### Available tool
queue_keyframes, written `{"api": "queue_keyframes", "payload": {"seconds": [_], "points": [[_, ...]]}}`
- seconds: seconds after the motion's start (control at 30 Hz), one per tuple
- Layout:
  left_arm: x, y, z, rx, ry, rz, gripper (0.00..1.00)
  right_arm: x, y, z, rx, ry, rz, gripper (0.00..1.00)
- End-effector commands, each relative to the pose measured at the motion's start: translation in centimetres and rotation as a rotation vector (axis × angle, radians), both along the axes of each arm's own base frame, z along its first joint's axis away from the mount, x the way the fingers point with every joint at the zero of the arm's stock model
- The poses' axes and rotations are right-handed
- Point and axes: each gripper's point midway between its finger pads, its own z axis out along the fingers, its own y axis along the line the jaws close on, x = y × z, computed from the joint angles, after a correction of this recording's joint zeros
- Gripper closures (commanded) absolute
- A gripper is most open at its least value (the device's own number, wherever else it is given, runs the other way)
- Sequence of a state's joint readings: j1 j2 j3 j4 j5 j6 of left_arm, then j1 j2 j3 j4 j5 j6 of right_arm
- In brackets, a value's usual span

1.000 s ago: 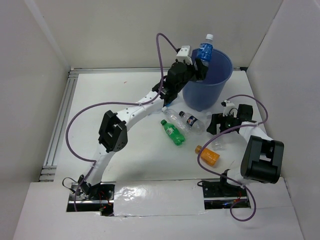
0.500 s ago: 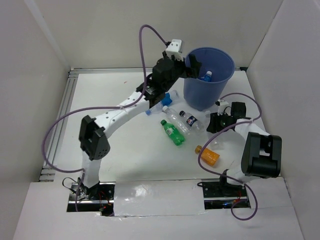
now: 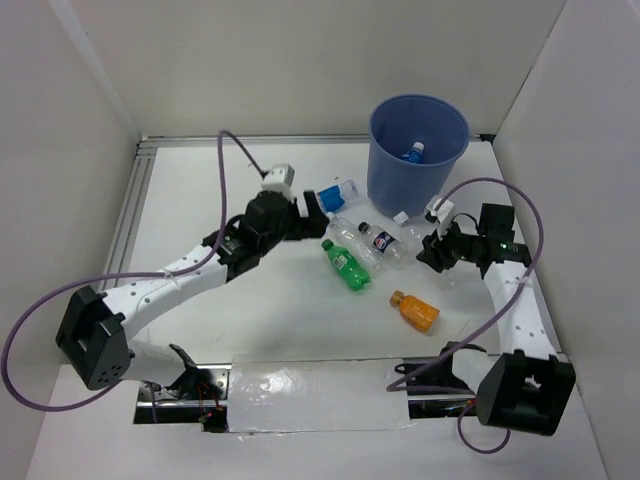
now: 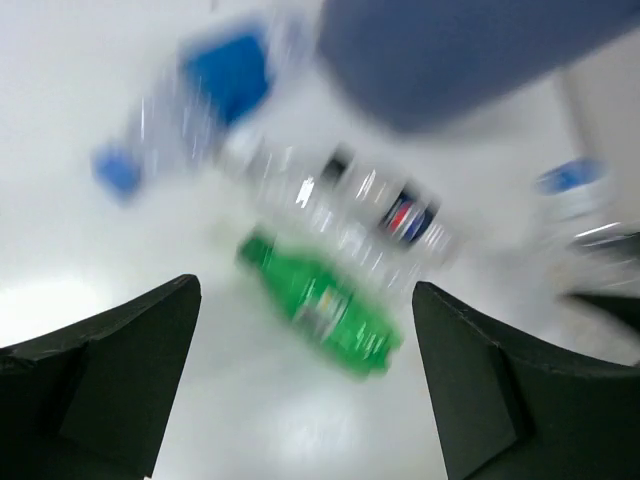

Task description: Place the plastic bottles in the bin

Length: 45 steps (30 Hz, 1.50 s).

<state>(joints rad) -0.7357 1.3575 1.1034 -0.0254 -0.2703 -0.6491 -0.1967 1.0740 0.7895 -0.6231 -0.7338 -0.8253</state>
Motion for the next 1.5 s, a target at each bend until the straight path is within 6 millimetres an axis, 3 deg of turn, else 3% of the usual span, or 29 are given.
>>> {"api": "queue_keyframes", "payload": {"seconds": [0.0,0.07,0.1,0.17,0.2,0.27,0.3,0.33,0.4,0.47,0.5,0.53,0.57,0.6,0.63,0.77,0.83,0.9,0.93,0.97,1.07,1.1,1.13,1.17,1.2,1.23,1.27,1.33,1.47], "points": [[-4.3,-0.3,-7.2,-0.128,0.307,0.029,0.00,-2.0,3.9,6.6,0.046,-0.265,0.345,0.95],[-4.7,-1.0,-7.5,-0.216,0.361,0.045,0.00,-2.1,5.5,9.3,0.111,-0.339,0.426,0.95],[-4.9,-1.3,-7.8,-0.233,0.390,0.047,0.00,-1.6,6.1,11.9,0.119,-0.400,0.461,0.95],[-4.7,-2.1,-8.8,-0.262,0.457,0.067,0.00,-0.8,7.4,14.2,0.194,-0.421,0.517,0.95],[-4.6,-2.5,-9.2,-0.267,0.477,0.067,0.00,-0.2,7.9,17.1,0.200,-0.478,0.547,0.93],[-4.1,-3.9,-9.8,-0.293,0.520,0.059,0.00,1.4,8.3,19.8,0.283,-0.482,0.565,0.92],[-3.7,-4.5,-9.4,-0.304,0.517,0.047,0.00,2.0,8.4,22.4,0.280,-0.538,0.580,0.92],[-3.5,-5.0,-9.5,-0.319,0.525,0.044,0.00,3.8,8.4,23.9,0.265,-0.602,0.595,0.91],[-3.1,-5.9,-10.3,-0.324,0.550,0.035,0.00,5.3,8.5,27.3,0.279,-0.628,0.553,0.90],[-2.9,-6.7,-10.3,-0.322,0.551,0.026,0.00,7.9,8.3,29.2,0.257,-0.690,0.531,0.90],[-3.0,-6.6,-11.7,-0.298,0.577,0.037,0.00,9.1,8.3,29.9,0.244,-0.701,0.500,0.90],[-2.8,-6.8,-11.7,-0.293,0.581,0.039,0.00,9.7,8.0,32.3,0.216,-0.762,0.492,0.90],[-2.9,-6.7,-12.2,-0.279,0.596,0.046,0.00,10.6,7.8,32.7,0.208,-0.765,0.477,0.90],[-3.0,-6.6,-12.9,-0.265,0.611,0.052,0.00,12.9,7.3,32.0,0.203,-0.746,0.444,0.90],[-3.0,-6.6,-13.8,-0.250,0.626,0.059,0.00,13.4,7.2,33.6,0.187,-0.785,0.440,0.90],[-3.0,-6.8,-15.6,-0.215,0.639,0.066,0.00,17.7,6.2,31.4,0.175,-0.743,0.371,0.87],[-3.3,-7.3,-16.8,-0.185,0.665,0.065,0.00,20.1,5.5,28.9,0.142,-0.703,0.344,0.71],[-3.2,-7.8,-17.4,-0.162,0.666,0.064,0.00,21.2,5.2,26.9,0.145,-0.646,0.325,0.37],[-3.6,-7.9,-18.0,-0.134,0.668,0.059,0.00,21.6,4.7,26.2,0.147,-0.627,0.314,0.07],[-3.4,-8.0,-18.0,-0.131,0.671,0.060,0.00,21.5,4.8,25.7,0.174,-0.591,0.299,0.00],[-3.7,-8.4,-18.8,-0.126,0.686,0.063,0.00,20.2,4.4,25.4,0.189,-0.568,0.278,0.00],[-3.4,-8.7,-18.9,-0.136,0.677,0.059,0.00,19.8,4.5,24.3,0.196,-0.540,0.274,0.00],[-3.3,-8.8,-19.3,-0.142,0.684,0.066,0.02,17.8,4.8,24.4,0.206,-0.517,0.279,0.00],[-3.4,-8.8,-19.7,-0.135,0.690,0.068,0.02,17.8,4.8,24.4,0.206,-0.517,0.279,0.00],[-3.4,-8.7,-20.1,-0.129,0.696,0.071,0.02,17.0,5.0,22.7,0.223,-0.465,0.279,0.00],[-3.1,-9.1,-19.9,-0.134,0.691,0.069,0.05,15.7,5.2,22.5,0.229,-0.441,0.276,0.00],[-3.1,-9.3,-20.5,-0.128,0.705,0.064,0.07,14.9,5.2,20.4,0.240,-0.383,0.269,0.00],[-3.0,-9.8,-20.7,-0.130,0.715,0.054,0.13,13.3,5.4,18.3,0.253,-0.309,0.261,0.00],[-3.1,-10.3,-20.7,-0.134,0.719,0.027,0.44,8.4,5.6,13.3,0.288,-0.119,0.242,0.00]]}}
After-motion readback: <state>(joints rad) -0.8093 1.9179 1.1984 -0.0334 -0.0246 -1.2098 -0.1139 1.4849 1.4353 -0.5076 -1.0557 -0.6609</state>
